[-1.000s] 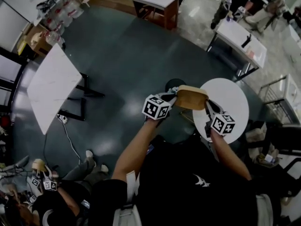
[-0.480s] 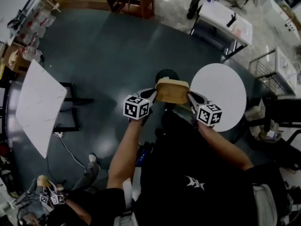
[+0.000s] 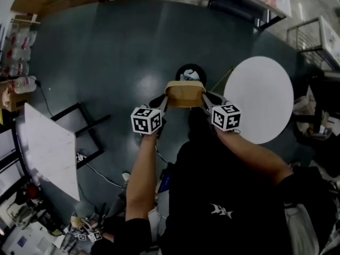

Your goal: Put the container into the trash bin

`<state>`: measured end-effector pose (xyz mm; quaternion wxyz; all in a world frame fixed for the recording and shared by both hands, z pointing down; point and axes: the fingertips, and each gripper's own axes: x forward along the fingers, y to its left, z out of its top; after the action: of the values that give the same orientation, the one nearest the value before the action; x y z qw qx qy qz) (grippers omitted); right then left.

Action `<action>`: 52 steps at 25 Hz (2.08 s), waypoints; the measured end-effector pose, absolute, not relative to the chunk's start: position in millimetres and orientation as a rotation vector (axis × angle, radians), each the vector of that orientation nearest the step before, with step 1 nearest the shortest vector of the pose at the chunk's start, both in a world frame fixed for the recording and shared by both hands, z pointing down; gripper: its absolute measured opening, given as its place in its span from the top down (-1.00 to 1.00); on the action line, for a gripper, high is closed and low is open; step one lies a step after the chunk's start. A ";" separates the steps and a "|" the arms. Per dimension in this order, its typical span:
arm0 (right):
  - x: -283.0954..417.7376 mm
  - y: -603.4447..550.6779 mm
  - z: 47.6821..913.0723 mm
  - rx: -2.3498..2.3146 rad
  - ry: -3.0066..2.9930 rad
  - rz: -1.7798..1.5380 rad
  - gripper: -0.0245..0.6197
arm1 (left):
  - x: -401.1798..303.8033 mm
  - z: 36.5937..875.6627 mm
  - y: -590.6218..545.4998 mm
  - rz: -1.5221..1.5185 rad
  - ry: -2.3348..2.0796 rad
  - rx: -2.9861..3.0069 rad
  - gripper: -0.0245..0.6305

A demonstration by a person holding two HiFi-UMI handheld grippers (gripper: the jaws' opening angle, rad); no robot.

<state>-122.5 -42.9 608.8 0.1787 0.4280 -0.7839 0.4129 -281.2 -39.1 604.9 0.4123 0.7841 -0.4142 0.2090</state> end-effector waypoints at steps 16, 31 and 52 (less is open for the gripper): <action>-106.7 -111.1 743.0 1.583 -1.796 1.414 0.77 | -263.4 738.5 -148.3 0.713 -0.775 1.947 0.88; -82.4 -70.7 900.9 1.656 -1.556 1.339 0.77 | -233.3 897.8 -123.1 0.884 -0.600 1.917 0.88; -64.8 -86.0 1027.6 1.594 -1.495 1.304 0.77 | -219.7 1032.3 -122.3 0.946 -0.650 1.845 0.87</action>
<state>-64.8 -86.0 1027.6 0.2939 0.5986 -0.5616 0.4898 -219.7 -122.3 1032.3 0.4654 0.7515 -0.2647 0.3854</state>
